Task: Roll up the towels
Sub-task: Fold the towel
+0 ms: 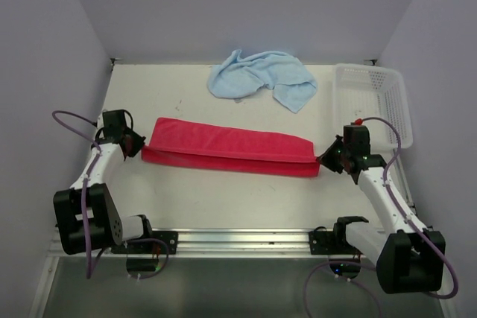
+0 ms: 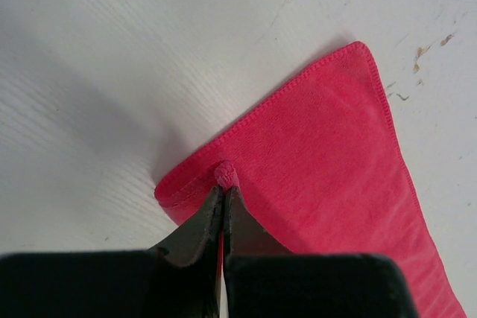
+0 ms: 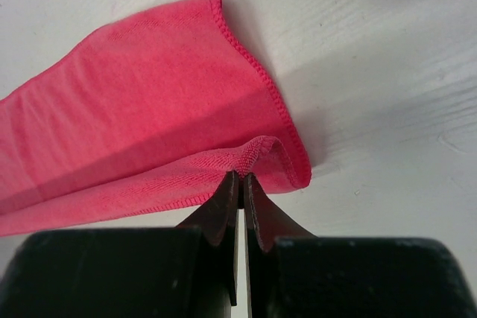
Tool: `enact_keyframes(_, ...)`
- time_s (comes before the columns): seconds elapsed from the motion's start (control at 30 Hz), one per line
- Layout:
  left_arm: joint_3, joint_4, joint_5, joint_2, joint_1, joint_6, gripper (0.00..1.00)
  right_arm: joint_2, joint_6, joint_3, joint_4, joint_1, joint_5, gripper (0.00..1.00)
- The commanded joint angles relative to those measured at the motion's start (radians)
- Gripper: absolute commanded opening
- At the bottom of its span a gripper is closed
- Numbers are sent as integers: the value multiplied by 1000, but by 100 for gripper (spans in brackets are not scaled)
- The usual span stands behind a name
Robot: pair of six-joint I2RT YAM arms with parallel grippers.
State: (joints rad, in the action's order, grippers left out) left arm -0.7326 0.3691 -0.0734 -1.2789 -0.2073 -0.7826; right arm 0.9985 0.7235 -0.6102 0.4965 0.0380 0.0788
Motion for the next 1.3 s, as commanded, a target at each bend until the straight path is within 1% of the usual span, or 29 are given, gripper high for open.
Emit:
enact_keyframes(0.0, -79, -87, 6, -39, -7, 3, 0, 55, 17, -66, -65, -6, -53, 0)
enact_keyframes(0.13, -114, -110, 20, -82, -6, 3, 0, 132, 16, -114, -117, -6, -63, 0)
enact_keyframes(0.2, -126, -136, 27, -105, -3, 5, 0, 163, 13, -131, -130, -6, -74, 0)
enact_keyframes(0.47, -201, -157, 40, -230, 22, 2, 0, 310, 19, -203, -176, -6, -77, 0)
enact_keyframes(0.6, -240, -157, 24, -261, 42, 3, 0, 339, 11, -221, -171, -6, -116, 0)
enact_keyframes(0.93, -287, -151, 3, -329, 49, 8, 0, 413, 16, -246, -194, -6, -125, 0)
enact_keyframes(1.27, -330, -160, 12, -379, 49, 11, 0, 462, 16, -278, -197, -6, -134, 0)
